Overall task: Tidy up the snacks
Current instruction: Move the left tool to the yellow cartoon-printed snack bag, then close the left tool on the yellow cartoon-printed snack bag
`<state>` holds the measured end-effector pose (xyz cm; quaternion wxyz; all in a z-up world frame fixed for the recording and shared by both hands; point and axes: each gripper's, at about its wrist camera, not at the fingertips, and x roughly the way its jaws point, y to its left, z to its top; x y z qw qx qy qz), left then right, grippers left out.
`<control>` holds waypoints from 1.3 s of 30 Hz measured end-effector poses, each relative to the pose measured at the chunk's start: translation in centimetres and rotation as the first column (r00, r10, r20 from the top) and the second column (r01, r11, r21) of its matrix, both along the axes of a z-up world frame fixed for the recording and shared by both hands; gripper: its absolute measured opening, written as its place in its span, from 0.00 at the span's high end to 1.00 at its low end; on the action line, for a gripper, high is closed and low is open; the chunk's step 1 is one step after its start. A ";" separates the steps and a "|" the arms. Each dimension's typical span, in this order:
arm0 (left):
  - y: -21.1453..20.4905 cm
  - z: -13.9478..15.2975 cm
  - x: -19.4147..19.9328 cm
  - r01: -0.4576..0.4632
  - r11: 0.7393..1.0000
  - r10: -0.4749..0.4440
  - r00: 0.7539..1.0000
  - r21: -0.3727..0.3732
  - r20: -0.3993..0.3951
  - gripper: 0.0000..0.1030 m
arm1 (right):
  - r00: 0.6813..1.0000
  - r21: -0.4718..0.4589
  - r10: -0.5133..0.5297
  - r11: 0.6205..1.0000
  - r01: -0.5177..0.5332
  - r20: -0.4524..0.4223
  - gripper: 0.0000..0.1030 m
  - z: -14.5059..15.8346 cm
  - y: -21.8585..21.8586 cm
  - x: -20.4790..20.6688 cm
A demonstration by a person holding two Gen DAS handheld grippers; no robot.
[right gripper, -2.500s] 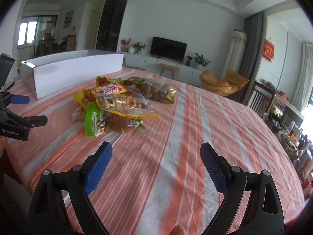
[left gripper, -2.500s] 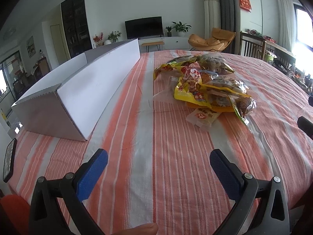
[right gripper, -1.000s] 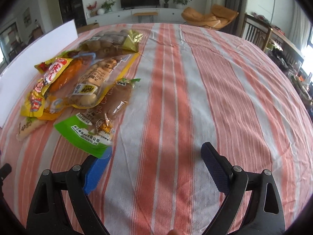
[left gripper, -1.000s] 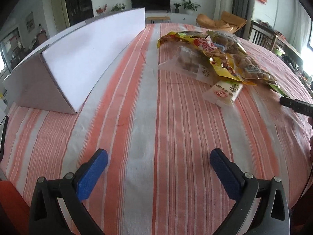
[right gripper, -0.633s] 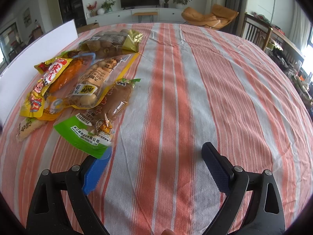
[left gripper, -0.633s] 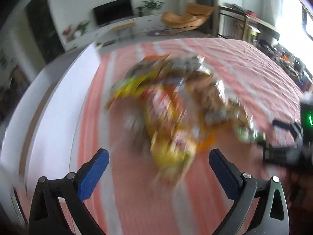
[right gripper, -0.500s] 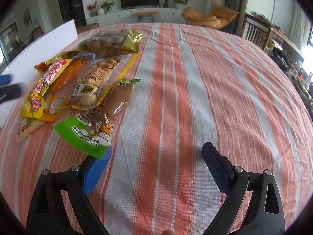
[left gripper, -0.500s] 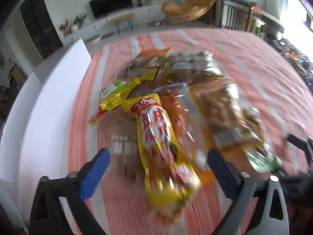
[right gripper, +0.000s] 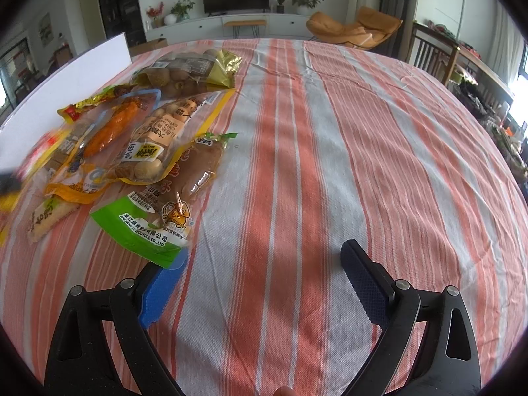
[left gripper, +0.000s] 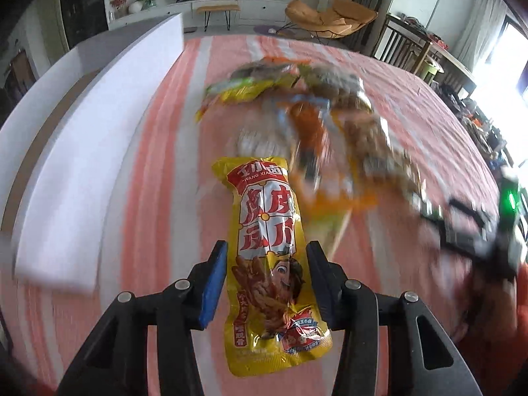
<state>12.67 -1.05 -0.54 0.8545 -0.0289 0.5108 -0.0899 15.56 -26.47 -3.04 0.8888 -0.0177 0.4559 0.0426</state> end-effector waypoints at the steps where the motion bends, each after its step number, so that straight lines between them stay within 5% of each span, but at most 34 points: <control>1: 0.4 -0.1 -1.2 -0.003 1.000 0.003 1.000 0.001 -0.002 0.53 | 1.000 0.000 0.000 1.000 0.000 0.000 0.07 0.0 0.0 0.0; 5: 2.2 -3.2 -4.3 -0.021 0.999 0.022 0.999 0.024 -0.029 0.51 | 1.000 0.001 0.000 1.000 0.000 0.000 0.07 0.0 0.0 0.0; 9: 3.0 -4.2 -4.4 -0.073 0.997 0.071 0.997 0.039 0.038 0.21 | 1.000 0.003 0.000 1.000 0.000 0.001 0.07 0.0 0.0 0.0; 16: 2.7 -5.0 -5.2 -0.056 0.991 0.047 0.996 0.121 0.076 0.21 | 0.998 0.009 0.042 0.999 -0.041 -0.047 0.09 -0.1 0.1 0.9; 22: 3.3 -4.8 -5.7 -0.046 0.992 0.035 0.995 0.120 0.090 0.21 | 0.986 0.247 -0.026 0.967 0.067 -0.167 0.09 3.9 0.6 6.3; 24: 3.4 -4.7 -5.8 -0.043 0.992 0.033 0.996 0.117 0.087 0.22 | 0.980 0.200 -0.008 0.979 0.049 -0.199 0.09 4.5 2.8 9.4; 28: 4.1 -4.6 -6.5 -0.055 0.994 0.046 0.995 0.098 0.094 0.24 | 0.985 -0.088 -0.130 0.989 0.120 -0.117 0.09 6.7 4.8 12.6; 31: 3.9 -4.7 -6.6 -0.048 0.993 0.036 0.994 0.109 0.108 0.24 | 0.981 -0.142 -0.158 0.980 0.141 -0.116 0.09 7.1 4.2 13.0; 33: 3.7 -4.8 -6.3 -0.044 0.993 0.032 0.993 0.112 0.114 0.24 | 0.982 -0.061 -0.127 0.991 0.119 -0.140 0.09 7.0 3.6 12.3; 36: 3.5 -4.8 -6.0 -0.041 0.993 0.026 0.992 0.113 0.124 0.24 | 0.967 0.221 -0.028 0.971 0.087 -0.255 0.09 5.5 2.9 11.3; 39: 3.5 -4.9 -6.2 -0.040 0.993 0.025 0.990 0.112 0.136 0.24 | 0.943 0.513 -0.057 0.827 0.229 -0.329 0.09 3.9 1.6 11.5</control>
